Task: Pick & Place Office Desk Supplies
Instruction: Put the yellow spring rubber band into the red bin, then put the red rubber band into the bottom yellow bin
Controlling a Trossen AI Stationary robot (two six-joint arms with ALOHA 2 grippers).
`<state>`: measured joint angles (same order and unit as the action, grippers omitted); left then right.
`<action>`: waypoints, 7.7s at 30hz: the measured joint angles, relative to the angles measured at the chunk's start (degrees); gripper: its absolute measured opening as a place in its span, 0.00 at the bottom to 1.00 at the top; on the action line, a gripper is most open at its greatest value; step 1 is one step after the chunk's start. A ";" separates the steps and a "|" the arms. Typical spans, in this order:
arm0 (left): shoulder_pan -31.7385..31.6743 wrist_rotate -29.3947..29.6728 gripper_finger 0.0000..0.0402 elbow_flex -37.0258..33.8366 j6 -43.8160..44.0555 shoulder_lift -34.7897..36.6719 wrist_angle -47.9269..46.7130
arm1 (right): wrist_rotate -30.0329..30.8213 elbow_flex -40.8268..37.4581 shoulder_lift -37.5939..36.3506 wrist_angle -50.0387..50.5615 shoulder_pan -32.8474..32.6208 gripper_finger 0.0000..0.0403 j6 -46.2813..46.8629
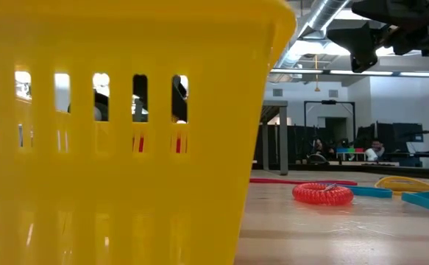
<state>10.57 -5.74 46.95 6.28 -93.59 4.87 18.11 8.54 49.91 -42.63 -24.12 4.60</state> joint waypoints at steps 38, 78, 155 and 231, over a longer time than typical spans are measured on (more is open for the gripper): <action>-0.02 -0.26 0.14 5.89 -2.64 -7.53 -7.70 | 0.00 0.04 0.00 1.53 1.01 0.62 1.47; -1.42 3.92 0.32 14.00 -6.06 20.21 -31.08 | 0.00 -0.02 -0.02 1.81 1.01 0.62 2.44; -10.18 10.55 0.32 -8.16 -20.01 8.84 -17.62 | 0.13 0.02 0.00 4.48 3.10 0.62 4.46; -18.36 8.90 0.27 -8.03 1.75 1.78 -16.35 | 0.02 0.02 0.00 4.92 3.33 0.62 4.51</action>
<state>-7.79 3.16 38.92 8.03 -91.81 -11.48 18.13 8.56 49.91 -37.71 -20.79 9.10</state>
